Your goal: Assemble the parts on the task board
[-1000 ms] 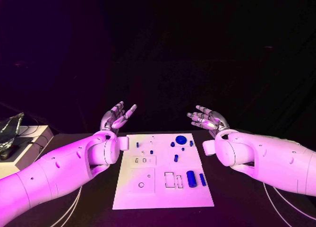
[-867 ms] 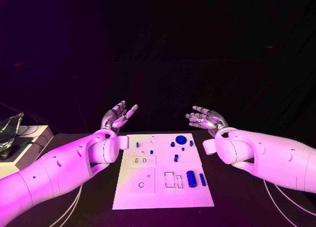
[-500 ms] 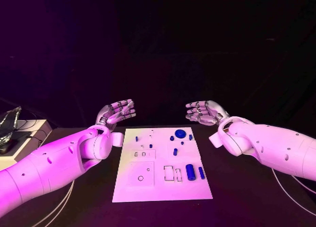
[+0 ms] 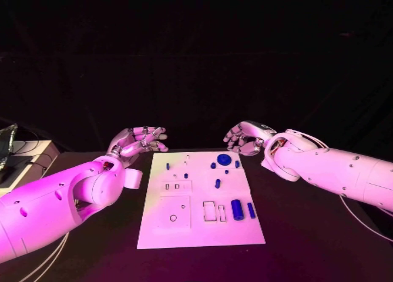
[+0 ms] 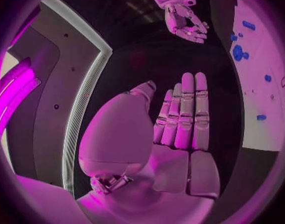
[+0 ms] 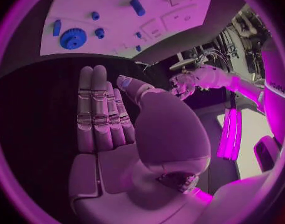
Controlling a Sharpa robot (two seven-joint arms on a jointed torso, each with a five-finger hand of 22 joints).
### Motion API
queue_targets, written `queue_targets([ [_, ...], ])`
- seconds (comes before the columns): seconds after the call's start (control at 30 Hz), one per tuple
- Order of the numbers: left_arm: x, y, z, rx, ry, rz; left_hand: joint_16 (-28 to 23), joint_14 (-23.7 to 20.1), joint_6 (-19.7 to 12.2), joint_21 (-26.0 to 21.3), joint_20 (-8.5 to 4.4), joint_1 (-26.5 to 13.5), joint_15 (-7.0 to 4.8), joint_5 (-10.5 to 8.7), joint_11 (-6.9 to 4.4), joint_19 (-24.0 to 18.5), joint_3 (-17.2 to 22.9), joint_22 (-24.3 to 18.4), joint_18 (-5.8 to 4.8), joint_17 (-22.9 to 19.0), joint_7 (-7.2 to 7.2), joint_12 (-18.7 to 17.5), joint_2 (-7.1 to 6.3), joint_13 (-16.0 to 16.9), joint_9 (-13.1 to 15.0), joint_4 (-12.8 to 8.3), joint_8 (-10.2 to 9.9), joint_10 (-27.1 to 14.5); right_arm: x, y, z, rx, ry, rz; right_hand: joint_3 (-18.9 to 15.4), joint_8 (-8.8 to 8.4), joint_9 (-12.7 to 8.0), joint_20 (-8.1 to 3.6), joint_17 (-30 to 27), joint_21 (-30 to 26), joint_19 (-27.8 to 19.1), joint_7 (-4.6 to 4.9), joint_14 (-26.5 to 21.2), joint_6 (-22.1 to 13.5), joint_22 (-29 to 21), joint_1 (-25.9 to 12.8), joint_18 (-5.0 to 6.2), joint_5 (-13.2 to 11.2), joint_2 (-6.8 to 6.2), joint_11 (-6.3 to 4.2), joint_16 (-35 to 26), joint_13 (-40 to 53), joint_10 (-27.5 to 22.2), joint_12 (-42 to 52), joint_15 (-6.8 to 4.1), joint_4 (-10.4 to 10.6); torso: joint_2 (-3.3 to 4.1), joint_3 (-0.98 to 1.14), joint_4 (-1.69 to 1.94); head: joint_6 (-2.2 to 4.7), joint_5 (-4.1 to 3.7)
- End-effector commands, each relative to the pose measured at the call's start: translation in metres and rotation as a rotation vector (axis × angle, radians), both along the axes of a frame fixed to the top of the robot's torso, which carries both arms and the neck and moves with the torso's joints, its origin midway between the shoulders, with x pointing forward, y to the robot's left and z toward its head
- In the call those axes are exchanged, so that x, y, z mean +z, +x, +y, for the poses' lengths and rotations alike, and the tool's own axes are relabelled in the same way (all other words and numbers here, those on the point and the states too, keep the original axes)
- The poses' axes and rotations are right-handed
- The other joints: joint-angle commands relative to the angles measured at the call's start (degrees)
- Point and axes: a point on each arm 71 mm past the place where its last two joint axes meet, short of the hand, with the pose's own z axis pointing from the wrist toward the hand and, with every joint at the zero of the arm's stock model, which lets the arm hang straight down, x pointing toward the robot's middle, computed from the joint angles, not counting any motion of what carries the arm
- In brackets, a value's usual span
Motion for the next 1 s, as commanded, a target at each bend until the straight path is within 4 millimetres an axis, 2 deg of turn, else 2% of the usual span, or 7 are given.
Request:
queue_targets([
  [0.03, 0.008, -0.006, -0.005, -0.055, -0.001, -0.012, 2.75, 0.34, 0.52, 1.93, -0.30, -0.22, -0.26, -0.33, -0.05, 0.51, 1.16, 1.07, 0.13, 2.83, 0.04, -1.00, -0.82, -0.07, 0.08, -0.10, -0.20, 0.65, 0.001, 0.003, 0.005, 0.008, -0.223, -0.057, 2.60, -0.90, 0.17, -2.46, 12.90, 14.73, 5.23, -1.56, 6.25, 3.83, 11.33, -1.11, 0.28, -0.51, -2.81, -2.08, 18.43, 0.31, 5.12, -0.72, -2.31, 0.95, 1.69, -0.28, 0.78, 0.37, -0.63],
  [0.07, 0.010, -0.008, -0.005, -0.057, -0.003, -0.015, 3.59, -0.03, 0.52, 2.51, -0.32, -0.35, -0.23, -0.34, -0.05, 0.30, 1.52, 1.42, 0.07, 3.76, 0.11, -1.35, -1.10, -0.06, 0.09, -0.12, -0.34, 0.77, 0.003, 0.004, 0.007, 0.005, -0.246, -0.063, 2.97, -1.07, 0.33, -2.33, 14.44, 18.91, 6.80, -1.43, 5.99, 3.83, 16.38, -1.28, -0.43, -0.56, -3.25, -2.08, 20.98, 0.32, 5.00, -0.71, -2.37, 1.16, 1.90, -0.35, 0.91, 0.49, -0.83],
  [0.2, 0.019, -0.013, -0.004, -0.063, -0.008, -0.027, 5.57, -0.68, 0.57, 3.91, -0.39, -0.61, -0.27, -0.38, 0.01, -0.17, 2.36, 2.26, 0.07, 5.79, 0.12, -1.99, -1.54, -0.04, 0.12, -0.17, -0.62, 0.99, 0.005, 0.008, 0.012, -0.006, -0.323, -0.066, 3.80, -1.32, 0.89, -2.01, 29.06, 30.94, 11.55, -1.42, 7.33, 3.92, 31.79, -1.74, -2.59, -0.91, -4.46, -1.79, 35.80, 0.19, 3.24, -0.76, -2.16, 1.82, 2.84, -0.60, 1.55, 0.56, -1.14],
  [0.33, 0.026, -0.016, -0.004, -0.070, -0.014, -0.037, 6.34, -0.85, 0.54, 4.48, -0.41, -0.74, -0.28, -0.38, 0.02, -0.35, 2.65, 2.60, 0.07, 6.53, 0.14, -2.18, -1.70, -0.04, 0.13, -0.19, -0.75, 0.97, 0.006, 0.010, 0.017, -0.009, -0.378, -0.063, 4.55, -1.45, 1.45, -1.60, 37.91, 37.57, 13.96, -1.22, 7.87, 3.78, 40.46, -1.60, -3.79, -1.09, -5.03, -1.17, 44.67, 0.13, 0.64, -0.75, -1.59, 2.17, 3.67, -0.83, 2.20, 0.59, -1.64],
  [0.43, 0.029, -0.017, -0.005, -0.074, -0.017, -0.043, 8.01, -0.87, 0.49, 5.75, -0.48, -0.97, -0.35, -0.40, 0.01, -0.49, 3.13, 3.35, 0.09, 7.95, 0.14, -2.32, -1.96, -0.03, 0.17, -0.22, -0.98, 0.87, 0.006, 0.012, 0.020, -0.010, -0.406, -0.065, 4.69, -1.60, 1.66, -1.38, 40.44, 39.56, 14.60, -1.12, 7.93, 3.49, 43.14, -1.55, -4.17, -1.19, -5.24, -1.02, 47.29, 0.15, 0.01, -0.79, -1.48, 2.30, 4.26, -1.00, 2.75, 0.73, -1.95],
  [0.7, 0.032, -0.017, -0.006, -0.077, -0.020, -0.053, 9.73, -1.08, 0.52, 7.11, -0.56, -1.14, -0.40, -0.42, 0.00, -0.81, 3.65, 4.17, 0.08, 9.35, 0.12, -2.34, -2.15, -0.01, 0.23, -0.27, -1.15, 0.82, 0.003, 0.014, 0.027, -0.004, -0.452, -0.049, 4.06, -2.10, 1.87, -0.95, 41.61, 40.89, 14.77, -0.94, 7.52, 2.54, 44.86, -1.57, -4.32, -1.69, -5.98, -0.62, 49.35, 0.11, -2.44, -0.86, -1.11, 2.47, 5.43, -1.49, 3.41, 0.83, -2.65],
  [1.0, 0.033, -0.017, -0.004, -0.074, -0.019, -0.056, 10.06, -1.26, 0.48, 7.40, -0.56, -1.18, -0.39, -0.44, 0.03, -0.97, 3.76, 4.35, 0.07, 9.65, 0.17, -2.37, -2.23, -0.02, 0.23, -0.29, -1.22, 0.73, -0.001, 0.015, 0.032, 0.004, -0.467, -0.032, 3.38, -2.21, 1.98, -0.82, 41.89, 40.89, 14.62, -0.90, 7.38, 2.35, 44.82, -1.55, -4.26, -1.94, -6.05, -0.51, 49.93, 0.14, -3.41, -0.83, -1.01, 2.59, 6.11, -1.52, 3.63, 0.91, -2.95],
])
